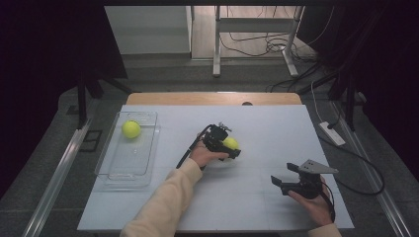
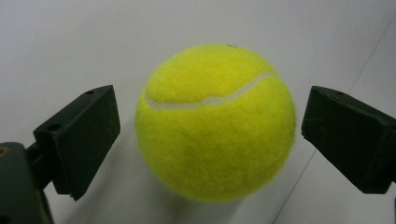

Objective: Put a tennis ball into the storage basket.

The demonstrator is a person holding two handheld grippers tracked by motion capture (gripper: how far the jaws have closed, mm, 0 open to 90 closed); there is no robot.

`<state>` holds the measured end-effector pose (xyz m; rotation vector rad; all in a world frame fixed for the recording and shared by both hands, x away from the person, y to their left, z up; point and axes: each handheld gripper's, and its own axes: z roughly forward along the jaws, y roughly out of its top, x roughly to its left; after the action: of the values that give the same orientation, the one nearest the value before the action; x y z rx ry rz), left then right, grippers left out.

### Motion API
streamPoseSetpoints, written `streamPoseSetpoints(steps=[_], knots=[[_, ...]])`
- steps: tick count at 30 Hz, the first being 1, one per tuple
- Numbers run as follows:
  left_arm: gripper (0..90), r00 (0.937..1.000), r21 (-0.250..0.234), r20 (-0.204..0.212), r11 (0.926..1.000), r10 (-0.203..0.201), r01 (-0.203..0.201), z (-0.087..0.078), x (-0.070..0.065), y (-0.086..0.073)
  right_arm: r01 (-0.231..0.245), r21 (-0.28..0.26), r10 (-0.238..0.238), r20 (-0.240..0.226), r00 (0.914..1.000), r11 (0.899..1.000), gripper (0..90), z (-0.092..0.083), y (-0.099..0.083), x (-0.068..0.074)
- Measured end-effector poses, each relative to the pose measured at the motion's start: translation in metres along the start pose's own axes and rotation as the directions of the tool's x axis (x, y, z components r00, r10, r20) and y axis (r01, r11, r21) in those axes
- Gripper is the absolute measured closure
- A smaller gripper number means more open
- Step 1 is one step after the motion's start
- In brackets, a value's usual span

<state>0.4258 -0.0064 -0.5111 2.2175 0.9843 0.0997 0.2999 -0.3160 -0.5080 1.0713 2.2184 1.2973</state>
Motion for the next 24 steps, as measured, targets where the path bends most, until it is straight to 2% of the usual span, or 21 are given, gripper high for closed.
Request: streamPoseSetpoints(steps=[5, 8, 12, 18, 24], knots=[[9.8, 1.0000, 0.015, -0.002, 0.9999, -0.005, 0.005, 0.005, 0.000, -0.001, 0.001, 0.000, -0.001, 0.001, 1.0000, 1.000, 14.8, 0.000, 0.000, 0.000], [15.3, 0.9999, 0.023, 0.011, 0.9997, -0.011, 0.011, 0.006, 0.000, -0.002, 0.000, 0.000, 0.000, 0.001, 1.0000, 1.000, 14.8, 0.000, 0.000, 0.000], [25.7, 1.0000, 0.027, -0.004, 0.9996, -0.004, 0.004, 0.007, 0.000, -0.002, 0.000, -0.002, 0.000, 0.003, 1.0000, 1.000, 14.8, -0.001, 0.000, 0.000], [26.6, 0.9999, 0.026, -0.015, 0.9996, 0.006, -0.006, 0.004, -0.002, -0.002, -0.002, -0.003, 0.002, 0.005, 1.0000, 1.000, 14.8, -0.001, 0.000, 0.000], [26.7, 0.9998, 0.000, -0.016, 0.9999, 0.016, -0.016, -0.004, -0.003, -0.001, 0.000, -0.003, 0.000, 0.007, 1.0000, 1.000, 14.8, -0.001, 0.000, 0.000]])
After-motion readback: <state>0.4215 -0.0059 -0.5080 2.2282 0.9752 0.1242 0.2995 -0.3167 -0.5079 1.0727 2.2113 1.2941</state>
